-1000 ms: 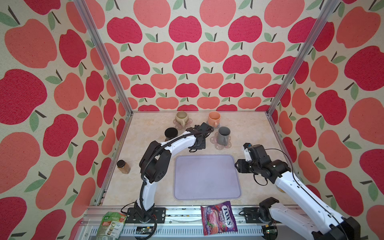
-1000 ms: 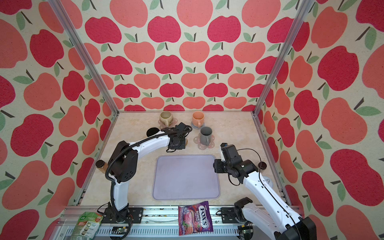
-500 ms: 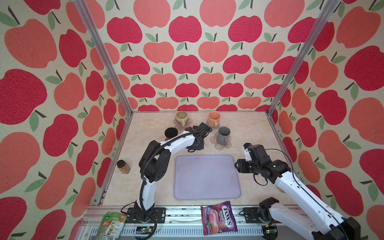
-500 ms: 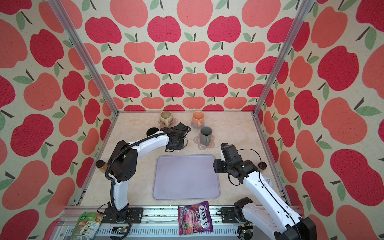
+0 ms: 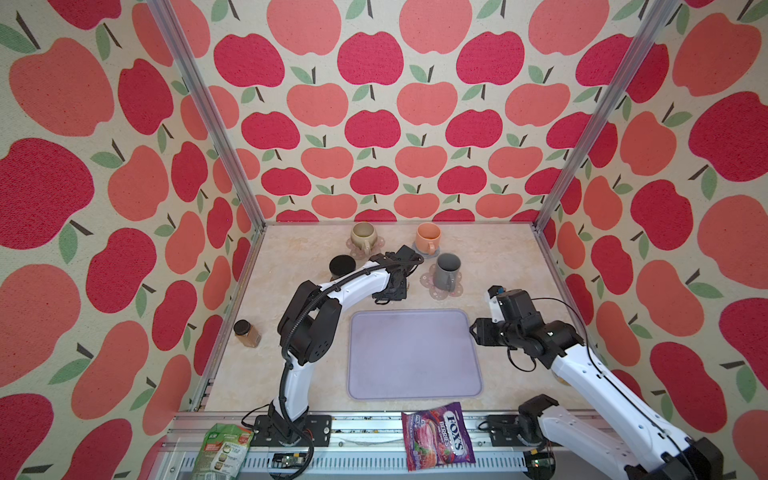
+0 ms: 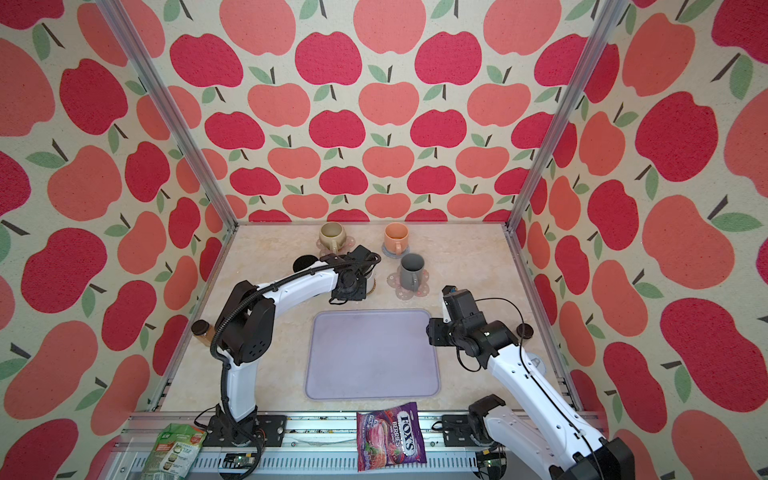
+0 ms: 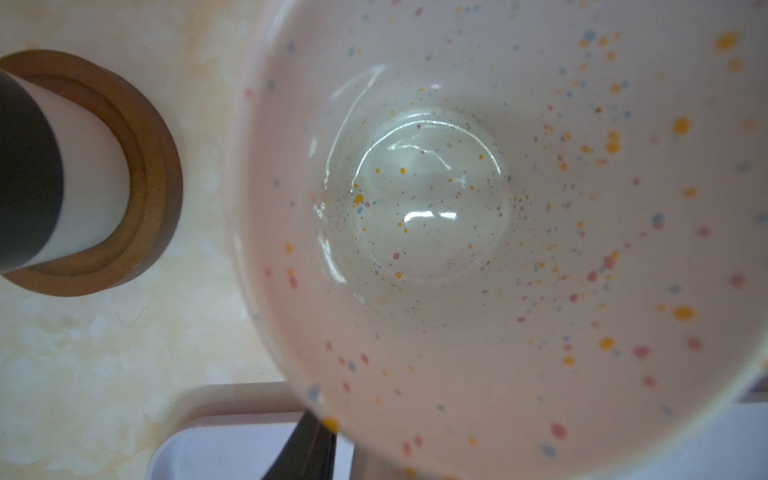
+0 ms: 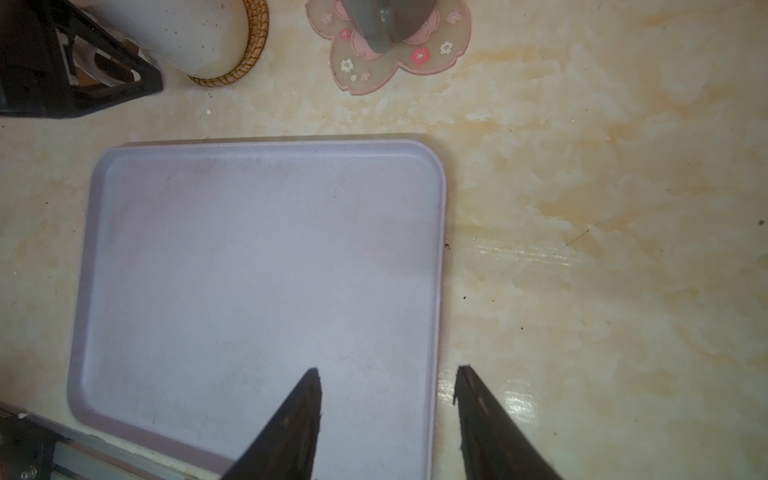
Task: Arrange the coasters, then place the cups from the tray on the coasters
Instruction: 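Lower white mug with left gripper onto the rattan coaster, then open left gripper and raise it off the white mug rim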
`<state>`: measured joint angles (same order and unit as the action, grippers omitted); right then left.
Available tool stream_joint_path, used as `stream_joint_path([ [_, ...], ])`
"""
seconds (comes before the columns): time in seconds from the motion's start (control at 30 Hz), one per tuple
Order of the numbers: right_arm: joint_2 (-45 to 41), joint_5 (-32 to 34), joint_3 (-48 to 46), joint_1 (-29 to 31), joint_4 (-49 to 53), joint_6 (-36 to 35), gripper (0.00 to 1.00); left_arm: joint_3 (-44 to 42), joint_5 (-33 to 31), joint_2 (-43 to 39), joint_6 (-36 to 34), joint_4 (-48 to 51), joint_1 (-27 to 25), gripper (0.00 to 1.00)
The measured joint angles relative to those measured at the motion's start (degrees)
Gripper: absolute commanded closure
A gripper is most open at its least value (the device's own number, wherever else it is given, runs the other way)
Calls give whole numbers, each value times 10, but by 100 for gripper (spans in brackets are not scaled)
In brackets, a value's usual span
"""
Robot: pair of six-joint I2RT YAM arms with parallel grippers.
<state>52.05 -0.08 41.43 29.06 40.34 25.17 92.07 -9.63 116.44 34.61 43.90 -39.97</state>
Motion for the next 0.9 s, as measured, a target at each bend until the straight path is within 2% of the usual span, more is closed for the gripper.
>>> stream_joint_path([
  [0.33,-3,2,0,0,0,0,44,0,0,-25,0,0,0,62],
  [0.7,15,24,13,-1,2,-13,44,-35,-5,-127,-1,0,1,60],
  [0.9,22,52,29,-12,-10,-44,40,-91,-34,-208,-27,2,14,60],
])
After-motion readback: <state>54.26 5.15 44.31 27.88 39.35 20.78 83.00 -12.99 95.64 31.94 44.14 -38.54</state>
